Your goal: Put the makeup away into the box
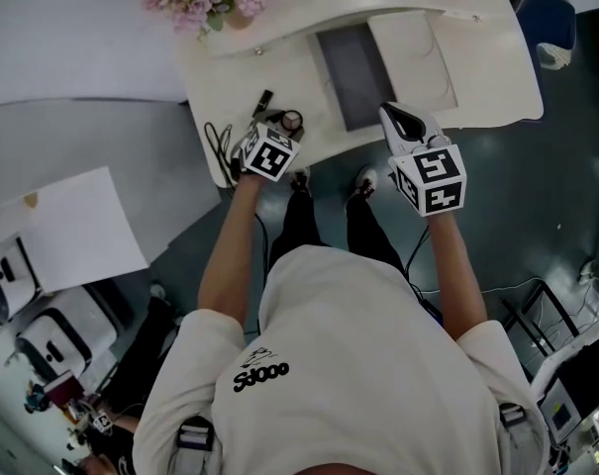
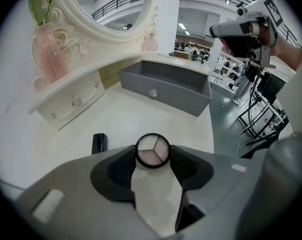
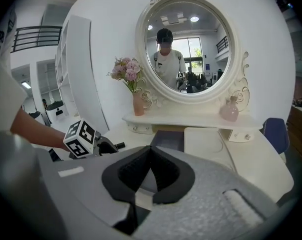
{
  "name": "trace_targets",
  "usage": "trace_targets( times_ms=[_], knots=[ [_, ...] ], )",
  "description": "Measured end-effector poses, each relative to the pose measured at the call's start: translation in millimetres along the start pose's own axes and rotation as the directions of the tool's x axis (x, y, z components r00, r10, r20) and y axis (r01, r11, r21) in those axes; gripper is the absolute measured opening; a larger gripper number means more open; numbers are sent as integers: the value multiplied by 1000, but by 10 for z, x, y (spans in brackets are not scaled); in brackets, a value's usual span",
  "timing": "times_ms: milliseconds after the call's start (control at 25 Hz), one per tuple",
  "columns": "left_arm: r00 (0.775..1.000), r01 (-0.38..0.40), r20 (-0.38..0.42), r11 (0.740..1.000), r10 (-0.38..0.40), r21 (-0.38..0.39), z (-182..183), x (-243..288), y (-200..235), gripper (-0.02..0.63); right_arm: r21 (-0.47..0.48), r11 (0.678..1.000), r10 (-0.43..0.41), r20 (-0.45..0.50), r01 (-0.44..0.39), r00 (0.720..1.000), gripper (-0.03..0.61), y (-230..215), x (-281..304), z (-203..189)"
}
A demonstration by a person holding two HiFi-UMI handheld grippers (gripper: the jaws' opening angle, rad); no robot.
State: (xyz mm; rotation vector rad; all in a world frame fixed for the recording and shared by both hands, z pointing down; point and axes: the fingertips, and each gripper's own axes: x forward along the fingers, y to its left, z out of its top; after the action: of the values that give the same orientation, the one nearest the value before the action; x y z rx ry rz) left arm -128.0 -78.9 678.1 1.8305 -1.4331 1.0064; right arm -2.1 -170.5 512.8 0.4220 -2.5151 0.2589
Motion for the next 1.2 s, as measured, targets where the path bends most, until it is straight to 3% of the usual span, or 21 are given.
trace_targets(
  times_ms=[240,440,680,960,1200],
  knots=[
    [999,-21,44,1000,21,6,246,-203,61,232,49,998,-34,22,32,999,2,-83,-114,30],
    [985,-29,169,1000,30,-7,751,-444,179,232,86,995,-48,42,44,998,2,-134,-203,87],
    [966,-12,259,998,-3,56,1388,-527,212,232,123,989,-90,47,83,995,2,-240,-278,106],
    [968,28,241,983,-72,182,1846,-227,113,232,166,974,-157,15,152,988,2,-442,-337,-11],
    [983,34,158,944,-91,328,2021,173,123,232,200,959,-202,-8,199,979,2,-556,-337,-71]
  ],
)
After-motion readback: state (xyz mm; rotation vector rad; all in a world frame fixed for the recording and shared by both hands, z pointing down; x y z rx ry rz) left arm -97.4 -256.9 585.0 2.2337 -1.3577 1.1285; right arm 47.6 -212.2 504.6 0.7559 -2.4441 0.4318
